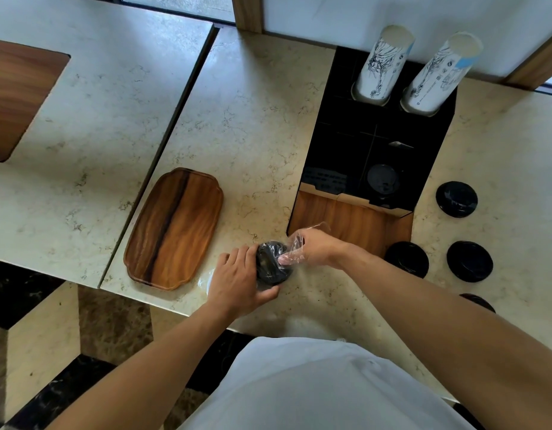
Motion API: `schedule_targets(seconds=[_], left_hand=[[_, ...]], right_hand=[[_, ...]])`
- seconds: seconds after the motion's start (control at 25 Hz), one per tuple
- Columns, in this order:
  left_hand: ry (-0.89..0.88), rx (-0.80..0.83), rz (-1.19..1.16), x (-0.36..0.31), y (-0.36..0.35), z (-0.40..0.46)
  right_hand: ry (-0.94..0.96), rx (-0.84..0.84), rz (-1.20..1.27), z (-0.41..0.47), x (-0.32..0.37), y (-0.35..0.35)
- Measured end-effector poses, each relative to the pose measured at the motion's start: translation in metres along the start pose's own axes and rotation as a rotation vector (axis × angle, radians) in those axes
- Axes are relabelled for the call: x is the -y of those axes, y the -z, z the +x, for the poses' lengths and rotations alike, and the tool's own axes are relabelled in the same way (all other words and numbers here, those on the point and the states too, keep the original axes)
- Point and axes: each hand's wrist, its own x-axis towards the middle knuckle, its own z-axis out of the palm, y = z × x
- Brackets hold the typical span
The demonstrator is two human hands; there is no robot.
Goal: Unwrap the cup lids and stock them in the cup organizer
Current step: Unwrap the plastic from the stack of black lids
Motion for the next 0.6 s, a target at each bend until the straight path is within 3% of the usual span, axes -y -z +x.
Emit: schedule_targets(seconds=[0.16, 0.4, 0.6], left_hand=[[0.001, -0.018, -0.004, -0.0004, 0.0002, 0.0000], [-0.008, -0.016, -0.004, -0.0008, 0.0013, 0.0000], [-0.005, -0.028, -0.007, -0.0006, -0.0002, 0.0001]], right_hand=[[0.029, -0.019, -0.052, 0.0026, -0.0015, -0.0061], [-0.047, 0.141, 0.062, 0.0003, -0.0031, -0.0061], [-0.118, 0.175, 0.225, -0.0016, -0.0058, -0.0084]])
